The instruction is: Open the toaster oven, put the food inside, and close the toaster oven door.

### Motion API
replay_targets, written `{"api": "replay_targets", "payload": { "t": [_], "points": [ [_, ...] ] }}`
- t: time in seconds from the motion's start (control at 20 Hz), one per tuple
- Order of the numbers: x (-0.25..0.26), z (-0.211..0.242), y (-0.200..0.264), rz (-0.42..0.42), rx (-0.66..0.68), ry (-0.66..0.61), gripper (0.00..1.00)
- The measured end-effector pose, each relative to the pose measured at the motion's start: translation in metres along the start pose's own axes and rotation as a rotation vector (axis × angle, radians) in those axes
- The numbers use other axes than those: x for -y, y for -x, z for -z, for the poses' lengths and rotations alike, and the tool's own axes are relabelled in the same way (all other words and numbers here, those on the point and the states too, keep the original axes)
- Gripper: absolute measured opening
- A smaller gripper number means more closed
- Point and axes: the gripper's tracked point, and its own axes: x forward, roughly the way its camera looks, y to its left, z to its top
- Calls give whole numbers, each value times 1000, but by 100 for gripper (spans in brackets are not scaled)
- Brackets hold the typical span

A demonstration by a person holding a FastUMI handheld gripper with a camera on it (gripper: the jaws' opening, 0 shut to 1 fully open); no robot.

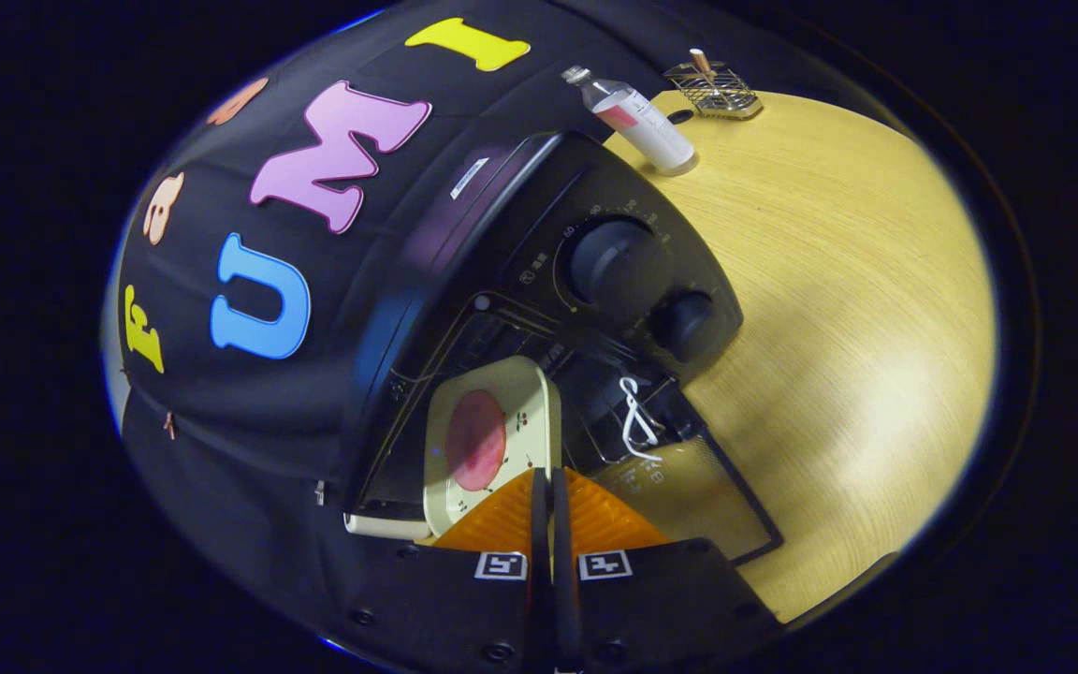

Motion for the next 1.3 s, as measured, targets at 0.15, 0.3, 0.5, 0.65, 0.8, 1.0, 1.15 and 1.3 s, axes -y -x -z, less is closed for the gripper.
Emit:
{"api": "replay_targets", "payload": {
  "t": [0.15, 0.3, 0.5, 0.65, 0.8, 1.0, 1.15, 1.3],
  "points": [
    [-6, -4, -18, 1, 52, -31, 5],
    [-5, -4, -31, 36, 98, -52, 5],
    [-1, -2, -36, 82, 129, -57, 6],
    [-7, -7, -31, 67, 166, -45, 11],
    [-19, -5, -26, 23, 155, -14, 54],
    [-12, 12, 0, 58, 118, 111, 98],
    [-1, 25, 23, 87, 79, 280, 98],
    [12, 35, 48, 117, 65, 450, 99]
  ]
}}
